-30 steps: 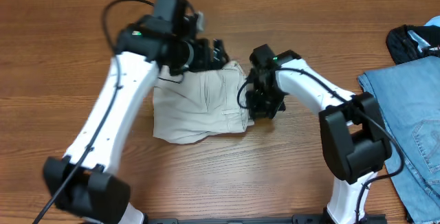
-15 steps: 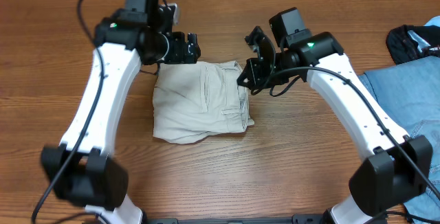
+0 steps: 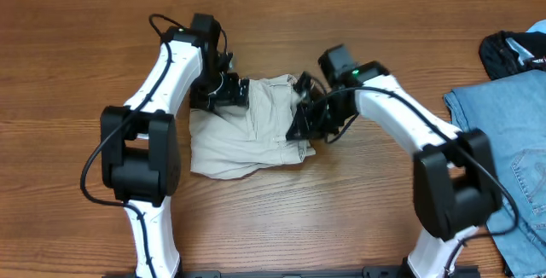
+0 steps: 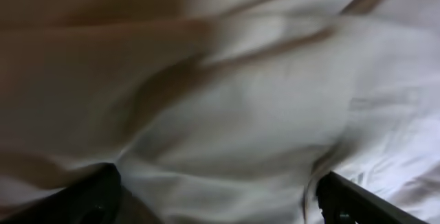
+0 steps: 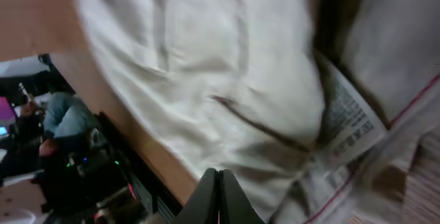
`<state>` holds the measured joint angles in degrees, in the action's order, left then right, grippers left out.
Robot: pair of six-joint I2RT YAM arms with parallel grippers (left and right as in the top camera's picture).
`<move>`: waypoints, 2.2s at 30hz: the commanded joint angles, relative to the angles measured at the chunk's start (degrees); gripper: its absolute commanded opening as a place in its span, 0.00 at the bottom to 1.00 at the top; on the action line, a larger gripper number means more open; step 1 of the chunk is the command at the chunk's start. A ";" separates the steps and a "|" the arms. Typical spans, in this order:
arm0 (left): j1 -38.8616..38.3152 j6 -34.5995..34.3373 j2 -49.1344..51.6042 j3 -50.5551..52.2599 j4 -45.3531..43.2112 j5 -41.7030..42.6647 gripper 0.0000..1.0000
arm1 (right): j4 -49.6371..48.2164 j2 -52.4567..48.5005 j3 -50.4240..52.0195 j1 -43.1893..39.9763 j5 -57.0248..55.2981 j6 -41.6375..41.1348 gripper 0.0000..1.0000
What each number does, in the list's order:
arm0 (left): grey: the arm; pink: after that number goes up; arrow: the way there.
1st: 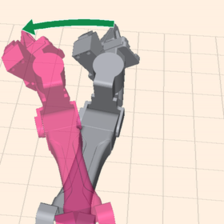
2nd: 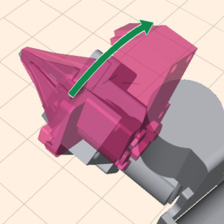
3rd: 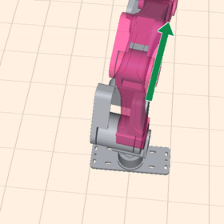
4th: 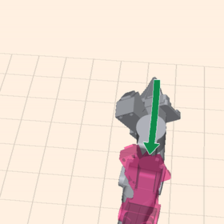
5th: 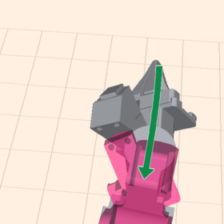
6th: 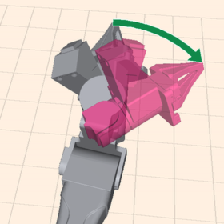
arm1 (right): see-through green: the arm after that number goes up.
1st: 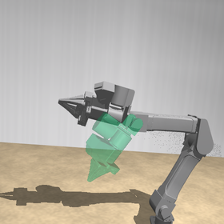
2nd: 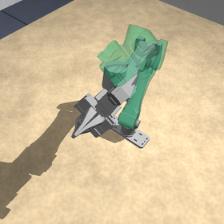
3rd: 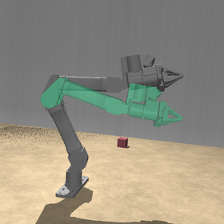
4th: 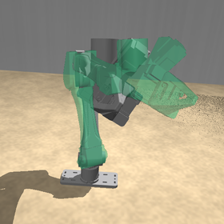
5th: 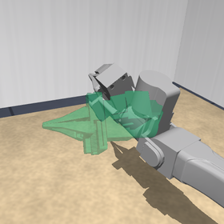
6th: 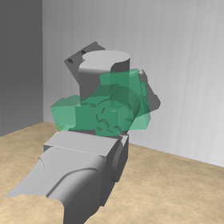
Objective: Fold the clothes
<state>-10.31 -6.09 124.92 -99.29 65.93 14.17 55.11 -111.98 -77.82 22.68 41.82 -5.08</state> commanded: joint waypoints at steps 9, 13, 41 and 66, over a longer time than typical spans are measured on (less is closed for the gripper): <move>-0.22 -1.05 6.45 1.88 15.63 -2.99 0.88 | -3.43 -5.95 2.38 0.26 -24.33 -3.28 0.04; -0.55 -1.79 5.46 1.92 17.81 -1.25 0.85 | -7.82 -5.95 2.34 -0.96 -30.95 -3.61 0.04; 5.60 14.38 -8.81 1.57 -9.07 9.77 1.00 | 7.06 4.70 -18.97 -0.72 -40.48 -2.21 0.05; 5.77 24.09 9.94 1.18 0.11 16.65 0.04 | 9.60 8.48 -19.08 -0.57 -40.04 -3.54 0.05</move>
<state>-4.47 15.94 132.84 -98.74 64.77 35.29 64.75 -104.42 -95.66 21.85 2.09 -8.12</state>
